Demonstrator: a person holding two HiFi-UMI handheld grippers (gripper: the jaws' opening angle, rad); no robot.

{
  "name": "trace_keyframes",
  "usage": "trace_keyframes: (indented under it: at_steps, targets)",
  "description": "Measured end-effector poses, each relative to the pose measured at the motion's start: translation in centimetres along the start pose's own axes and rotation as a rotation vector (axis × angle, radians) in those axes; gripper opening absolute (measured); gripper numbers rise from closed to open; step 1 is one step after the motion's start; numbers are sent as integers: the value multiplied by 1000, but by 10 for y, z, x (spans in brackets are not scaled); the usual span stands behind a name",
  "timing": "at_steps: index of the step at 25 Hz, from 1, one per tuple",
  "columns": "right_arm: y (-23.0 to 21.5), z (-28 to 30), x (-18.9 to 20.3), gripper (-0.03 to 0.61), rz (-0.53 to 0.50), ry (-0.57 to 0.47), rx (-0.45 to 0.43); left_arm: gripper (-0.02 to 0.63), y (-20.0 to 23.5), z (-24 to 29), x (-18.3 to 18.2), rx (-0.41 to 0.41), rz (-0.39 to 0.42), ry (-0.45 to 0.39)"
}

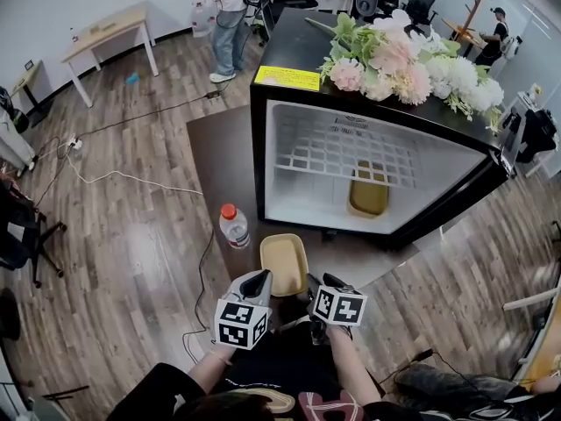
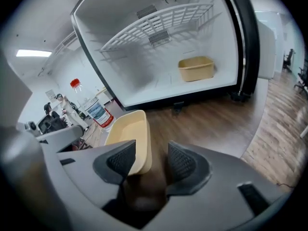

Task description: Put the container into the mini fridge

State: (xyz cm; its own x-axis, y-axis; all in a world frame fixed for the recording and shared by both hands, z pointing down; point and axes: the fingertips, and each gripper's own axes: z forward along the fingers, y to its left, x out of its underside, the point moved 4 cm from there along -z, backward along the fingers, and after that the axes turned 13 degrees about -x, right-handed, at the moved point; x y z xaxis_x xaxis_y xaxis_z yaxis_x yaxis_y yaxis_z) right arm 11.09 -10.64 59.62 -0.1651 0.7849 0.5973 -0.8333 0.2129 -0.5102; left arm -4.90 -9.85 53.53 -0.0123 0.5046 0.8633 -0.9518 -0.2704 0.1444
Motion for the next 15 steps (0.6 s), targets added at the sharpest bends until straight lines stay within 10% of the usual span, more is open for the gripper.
trace_keyframes:
  at_steps: [15]
  targets:
    - [4,34,21,186,-11,174,26,8,15,0,-1,-6,-47,-2]
